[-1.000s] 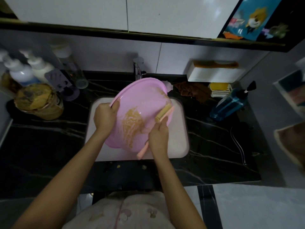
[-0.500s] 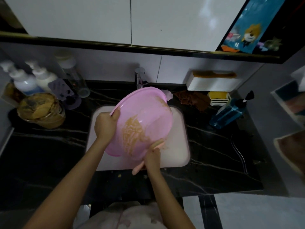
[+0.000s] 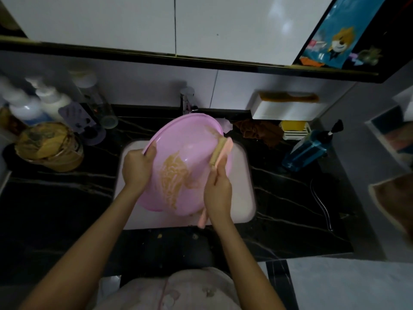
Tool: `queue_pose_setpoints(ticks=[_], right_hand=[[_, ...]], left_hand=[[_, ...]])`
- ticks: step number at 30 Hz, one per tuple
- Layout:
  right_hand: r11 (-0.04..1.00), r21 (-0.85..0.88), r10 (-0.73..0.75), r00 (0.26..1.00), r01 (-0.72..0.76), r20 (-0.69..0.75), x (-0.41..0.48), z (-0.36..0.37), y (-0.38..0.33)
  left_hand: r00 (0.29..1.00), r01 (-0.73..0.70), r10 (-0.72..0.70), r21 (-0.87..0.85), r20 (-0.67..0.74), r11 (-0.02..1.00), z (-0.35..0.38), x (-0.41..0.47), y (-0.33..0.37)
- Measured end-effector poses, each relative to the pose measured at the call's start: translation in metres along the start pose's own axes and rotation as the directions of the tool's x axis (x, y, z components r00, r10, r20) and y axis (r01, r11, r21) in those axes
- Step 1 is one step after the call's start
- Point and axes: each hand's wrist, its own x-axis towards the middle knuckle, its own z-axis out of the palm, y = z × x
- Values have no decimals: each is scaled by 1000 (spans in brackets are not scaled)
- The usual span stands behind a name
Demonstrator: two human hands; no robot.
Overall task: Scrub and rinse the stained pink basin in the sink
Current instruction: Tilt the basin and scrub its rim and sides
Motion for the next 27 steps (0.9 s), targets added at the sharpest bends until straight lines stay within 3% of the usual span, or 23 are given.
queue_pose_setpoints(ticks=[2,6,8,10,12,14,16,19,21,23,24,25,27], right_hand=[[993,-112,-43,999,41,-16,17,-2,2],[966,-118,229,973,-228,-9,31,-6,25],[986,-96,135,991,-133,11,6,1,23],[993,-98,-53,997,59,57,-18,5,11],[963,-189,-181,981,191,71,-15,4,10],[954,-265,-132,991,137,36,8,-6,18],[977,-210,-45,999,46,11,26,-22,28],[959,-233,-156,986,164,51,19,-30,30],[854,-344,-356,920,391,162,1,-23,24],[671,-463,-520,812,580,265,-5,-26,12],[619,-516,-528,800,592,284,3,-30,6],[639,-546,-483,835,542,263,16,-36,1],[785,-459,-366,909,417,200,31,-42,-10]], left_hand=[[1000,-8,8,14,-13,1000,-3,0,0],[999,-20,21,21,-24,1000,-4,-1,2],[999,-17,18,31,-30,999,-5,-1,2],[1000,-15,16,34,-24,999,-5,0,0],[1000,0,0,14,-19,1000,-6,-1,-2],[1000,11,-11,-28,-15,1000,-7,-2,-5],[1000,0,-1,-36,-25,999,-9,-2,-5],[999,-30,28,-45,-35,999,-4,1,-6],[999,-30,29,-54,-27,998,-2,0,-7],[1000,-19,18,-52,-21,998,-3,0,-4],[1000,-11,11,-54,-11,998,-4,1,-4],[1000,-4,4,-62,-2,998,-6,1,-2],[999,17,-14,-78,32,997,-8,-1,2]])
